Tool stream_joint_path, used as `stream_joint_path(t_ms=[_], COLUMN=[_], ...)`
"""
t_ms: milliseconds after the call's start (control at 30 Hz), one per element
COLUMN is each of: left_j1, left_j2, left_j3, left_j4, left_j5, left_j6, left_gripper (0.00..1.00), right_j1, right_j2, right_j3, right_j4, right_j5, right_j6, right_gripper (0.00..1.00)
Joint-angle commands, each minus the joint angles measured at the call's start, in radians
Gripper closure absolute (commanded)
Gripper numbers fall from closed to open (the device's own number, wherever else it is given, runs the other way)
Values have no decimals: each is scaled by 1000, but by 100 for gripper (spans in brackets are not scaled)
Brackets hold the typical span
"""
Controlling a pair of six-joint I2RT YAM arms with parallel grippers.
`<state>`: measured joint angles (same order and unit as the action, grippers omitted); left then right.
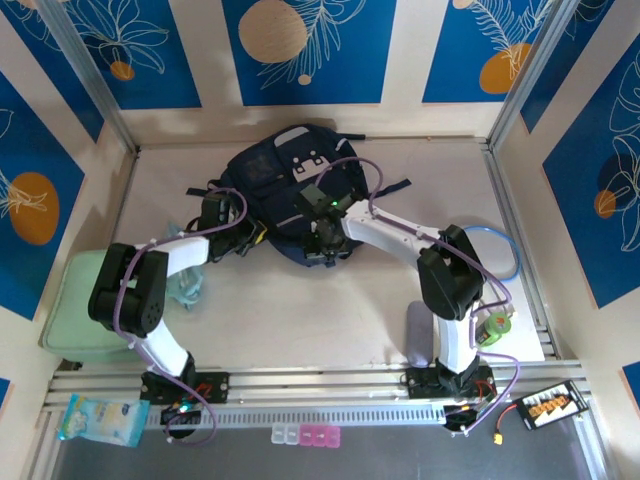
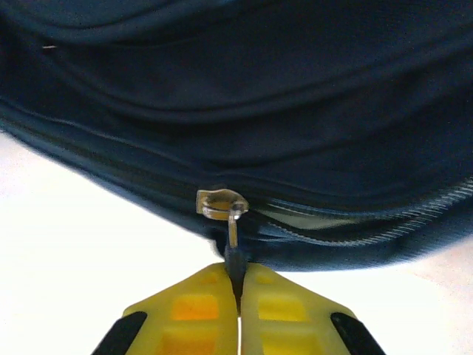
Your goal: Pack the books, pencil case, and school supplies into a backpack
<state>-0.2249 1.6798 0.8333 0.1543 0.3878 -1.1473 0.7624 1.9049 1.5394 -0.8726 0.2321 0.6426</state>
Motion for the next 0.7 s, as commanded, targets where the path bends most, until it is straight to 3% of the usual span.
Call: stream_joint_path(t_ms=[0,533,567,667], left_j1=[6,6,5,14], left_j2=[9,15,13,-4], left_j3=[32,51,54,69], left_j4=[-5,-46,-57,-129], left_j5=[-41,-25,-30,-54], left_j6=[26,70,78,121], left_gripper=[100,100,98,69], right_j1=[-31,-132,-126,-91], right_j2=[-44,-95,-99,-99], right_j3=[-41,-103,-107,-112], right_j4=[-64,1,21,75], right_j5=[65,38,20,-38], right_j6=[45,18,-2,-68], right_gripper=[94,98,98,100])
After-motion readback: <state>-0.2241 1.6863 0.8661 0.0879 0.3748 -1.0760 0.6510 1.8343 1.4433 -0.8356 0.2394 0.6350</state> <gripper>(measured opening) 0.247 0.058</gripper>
